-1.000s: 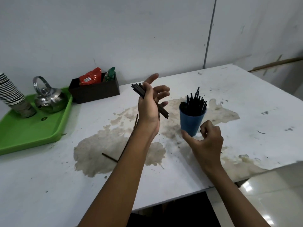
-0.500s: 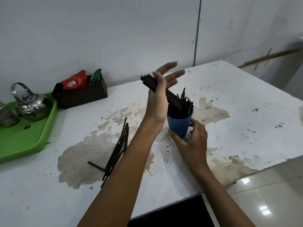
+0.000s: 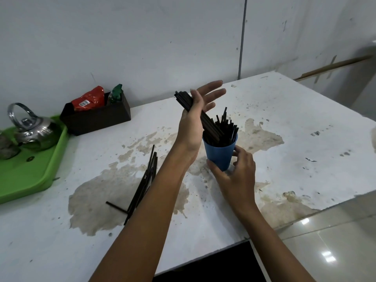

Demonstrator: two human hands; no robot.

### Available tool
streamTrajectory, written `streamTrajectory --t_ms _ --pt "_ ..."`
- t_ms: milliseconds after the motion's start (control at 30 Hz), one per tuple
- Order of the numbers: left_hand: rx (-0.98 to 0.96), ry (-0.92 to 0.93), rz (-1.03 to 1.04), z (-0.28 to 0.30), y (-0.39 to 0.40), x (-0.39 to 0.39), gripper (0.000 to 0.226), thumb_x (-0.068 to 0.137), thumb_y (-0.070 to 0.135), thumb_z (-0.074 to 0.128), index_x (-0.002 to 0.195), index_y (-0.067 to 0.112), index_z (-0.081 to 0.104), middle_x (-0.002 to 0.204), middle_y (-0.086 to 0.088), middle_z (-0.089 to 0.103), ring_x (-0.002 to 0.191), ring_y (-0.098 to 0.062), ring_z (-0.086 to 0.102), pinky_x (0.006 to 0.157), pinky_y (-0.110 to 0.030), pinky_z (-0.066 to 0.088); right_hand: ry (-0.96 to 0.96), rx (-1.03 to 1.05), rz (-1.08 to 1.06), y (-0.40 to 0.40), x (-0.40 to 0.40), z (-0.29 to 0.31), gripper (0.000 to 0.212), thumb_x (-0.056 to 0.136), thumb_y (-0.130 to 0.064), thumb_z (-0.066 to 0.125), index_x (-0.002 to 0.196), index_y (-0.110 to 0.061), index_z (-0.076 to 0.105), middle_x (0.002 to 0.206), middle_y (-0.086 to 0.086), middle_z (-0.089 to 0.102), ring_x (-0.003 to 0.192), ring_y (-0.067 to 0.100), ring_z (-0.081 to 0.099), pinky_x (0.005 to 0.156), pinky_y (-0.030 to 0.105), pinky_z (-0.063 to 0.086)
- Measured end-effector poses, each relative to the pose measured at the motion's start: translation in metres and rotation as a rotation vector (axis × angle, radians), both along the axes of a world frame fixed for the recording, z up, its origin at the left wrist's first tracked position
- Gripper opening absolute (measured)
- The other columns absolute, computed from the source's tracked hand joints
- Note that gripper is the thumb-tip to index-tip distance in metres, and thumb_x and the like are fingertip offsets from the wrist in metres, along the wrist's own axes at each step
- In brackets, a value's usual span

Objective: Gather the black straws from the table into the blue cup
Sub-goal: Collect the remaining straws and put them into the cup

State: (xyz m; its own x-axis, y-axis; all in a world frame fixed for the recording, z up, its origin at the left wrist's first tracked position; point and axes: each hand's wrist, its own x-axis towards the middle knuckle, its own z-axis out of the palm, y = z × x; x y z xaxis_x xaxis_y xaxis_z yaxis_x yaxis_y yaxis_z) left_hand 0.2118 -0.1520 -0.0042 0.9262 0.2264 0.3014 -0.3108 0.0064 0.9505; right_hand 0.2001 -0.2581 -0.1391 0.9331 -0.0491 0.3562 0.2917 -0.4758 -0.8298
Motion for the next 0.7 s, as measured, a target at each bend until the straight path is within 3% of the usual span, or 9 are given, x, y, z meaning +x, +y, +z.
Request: streamTrajectory --t_ms 167,267,300,367,433,500,633,700 --pt "0.198 0.028 0.02 -0.012 -0.007 0.005 0.049 0.11 0.033 0.018 0.128 0.018 0.061 0.13 -0.001 0.065 0.122 -0.002 0.057 0.111 -0.028 0.036 -0.001 0.004 0.001 -0.001 -0.001 0.0 0.067 0.076 -0.051 0.075 0.129 -0.022 0.045 0.121 -0.002 0.05 0.11 0.015 0.044 0.082 0.025 0.043" --pt "0.388 0.076 0.02 -0.024 -0.002 0.007 0.042 0.108 0.041 0.027 0.138 0.035 0.055 0.113 0.008 0.065 0.112 -0.002 0.056 0.096 -0.008 0.036 0.003 0.002 0.011 -0.001 0.0 0.0 0.068 0.076 -0.052 0.074 0.13 -0.023 0.044 0.123 -0.002 0.05 0.111 0.014 0.044 0.08 0.017 0.04" --pt "0.445 0.1 0.021 -0.028 -0.001 0.007 0.039 0.106 0.045 0.031 0.139 0.042 0.052 0.101 0.008 0.065 0.103 -0.008 0.056 0.093 -0.009 0.039 0.006 0.006 0.016 0.0 0.0 0.0 0.069 0.076 -0.052 0.074 0.131 -0.024 0.043 0.123 -0.002 0.05 0.111 0.014 0.044 0.078 0.012 0.037" --pt "0.515 0.149 0.026 -0.034 0.003 0.009 0.037 0.1 0.056 0.038 0.136 0.056 0.048 0.087 0.018 0.064 0.105 -0.023 0.057 0.104 -0.032 0.045 0.01 0.007 0.022 0.0 0.0 0.0 0.069 0.076 -0.052 0.074 0.131 -0.024 0.043 0.124 -0.003 0.049 0.111 0.013 0.043 0.076 0.008 0.034" --pt "0.511 0.191 0.021 -0.033 0.004 0.008 0.042 0.09 0.066 0.046 0.132 0.063 0.048 0.11 0.023 0.063 0.126 -0.021 0.051 0.112 -0.045 0.039 0.009 0.003 0.02 0.0 0.001 -0.001 0.069 0.076 -0.052 0.074 0.131 -0.024 0.043 0.124 -0.003 0.05 0.111 0.013 0.043 0.077 0.007 0.032" --pt "0.475 0.215 0.005 -0.03 0.005 0.005 0.053 0.082 0.072 0.053 0.133 0.058 0.05 0.135 0.019 0.057 0.136 -0.01 0.045 0.116 -0.042 0.036 0.009 0.001 0.022 0.0 0.001 -0.001 0.068 0.076 -0.053 0.073 0.13 -0.025 0.042 0.123 -0.003 0.049 0.11 0.012 0.043 0.077 0.008 0.032" --pt "0.416 0.243 -0.025 -0.021 0.003 -0.001 0.069 0.082 0.079 0.043 0.142 0.046 0.048 0.148 0.02 0.049 0.139 -0.001 0.04 0.118 -0.032 0.028 0.008 -0.001 0.02 -0.001 0.0 -0.001 0.068 0.076 -0.052 0.073 0.13 -0.024 0.043 0.122 -0.003 0.049 0.11 0.011 0.042 0.081 0.018 0.037" --pt "0.36 0.272 -0.023 -0.02 0.002 -0.002 0.061 0.093 0.07 0.033 0.145 0.041 0.046 0.151 0.017 0.045 0.141 0.001 0.034 0.117 -0.028 0.022 0.011 -0.004 0.018 -0.001 0.0 -0.001 0.068 0.077 -0.051 0.073 0.13 -0.022 0.044 0.123 -0.002 0.049 0.11 0.012 0.043 0.082 0.021 0.038"
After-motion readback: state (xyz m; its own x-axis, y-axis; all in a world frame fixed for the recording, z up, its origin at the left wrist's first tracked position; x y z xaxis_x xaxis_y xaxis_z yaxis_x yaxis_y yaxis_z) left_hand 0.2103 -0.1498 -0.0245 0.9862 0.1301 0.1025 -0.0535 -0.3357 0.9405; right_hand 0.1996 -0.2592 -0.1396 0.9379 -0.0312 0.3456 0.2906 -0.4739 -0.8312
